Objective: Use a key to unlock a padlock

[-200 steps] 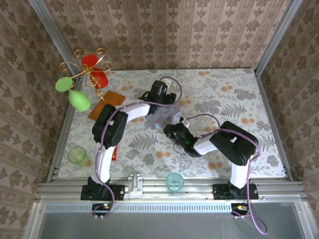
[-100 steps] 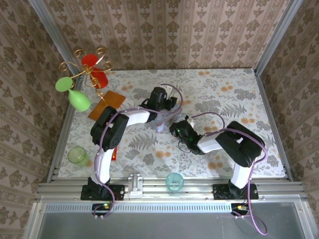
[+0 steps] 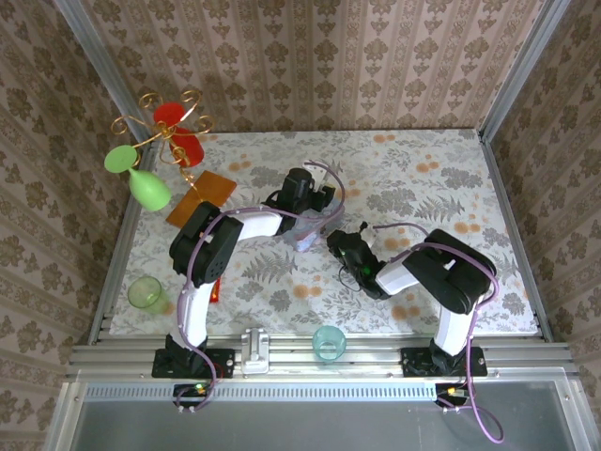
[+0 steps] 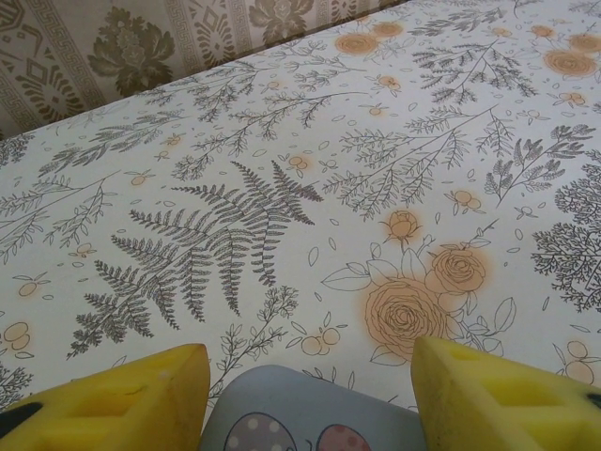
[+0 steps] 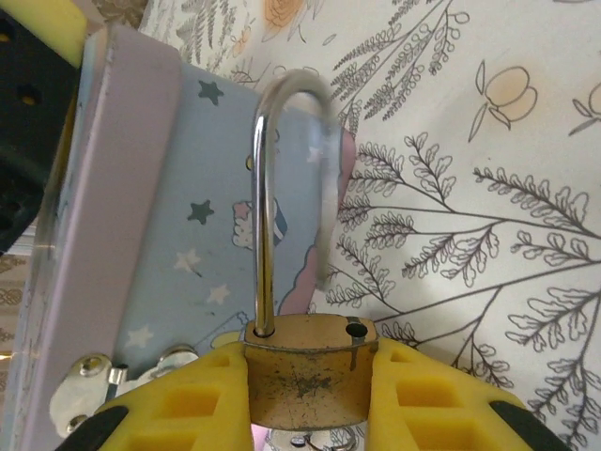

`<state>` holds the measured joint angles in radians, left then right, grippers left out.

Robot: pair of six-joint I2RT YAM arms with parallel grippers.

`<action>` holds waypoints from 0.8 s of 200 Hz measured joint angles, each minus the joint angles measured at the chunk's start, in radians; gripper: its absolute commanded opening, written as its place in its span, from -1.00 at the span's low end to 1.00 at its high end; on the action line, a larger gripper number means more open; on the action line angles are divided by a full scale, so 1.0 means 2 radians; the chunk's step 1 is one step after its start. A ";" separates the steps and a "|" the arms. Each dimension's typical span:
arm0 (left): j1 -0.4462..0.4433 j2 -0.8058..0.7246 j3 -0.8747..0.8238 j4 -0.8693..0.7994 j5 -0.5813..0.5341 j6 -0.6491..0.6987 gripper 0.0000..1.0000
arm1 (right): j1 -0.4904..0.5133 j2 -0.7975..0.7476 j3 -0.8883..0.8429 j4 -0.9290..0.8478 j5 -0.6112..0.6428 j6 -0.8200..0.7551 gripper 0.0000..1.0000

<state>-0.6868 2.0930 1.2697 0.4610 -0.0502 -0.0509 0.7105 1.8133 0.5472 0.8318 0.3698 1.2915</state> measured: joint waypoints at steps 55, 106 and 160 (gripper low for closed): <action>0.004 -0.007 -0.006 -0.004 0.044 0.008 0.17 | -0.006 -0.052 0.011 -0.105 -0.010 -0.056 -0.53; 0.007 -0.012 -0.009 -0.009 0.111 0.023 0.19 | -0.038 -0.172 0.038 -0.318 -0.068 -0.167 -0.52; 0.003 -0.006 0.013 -0.036 0.183 0.035 0.20 | -0.082 -0.171 0.142 -0.561 -0.139 -0.324 -0.51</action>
<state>-0.6804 2.0804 1.2953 0.3893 0.3161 0.0200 0.5461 1.4723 0.8314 -0.2901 0.0917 0.6441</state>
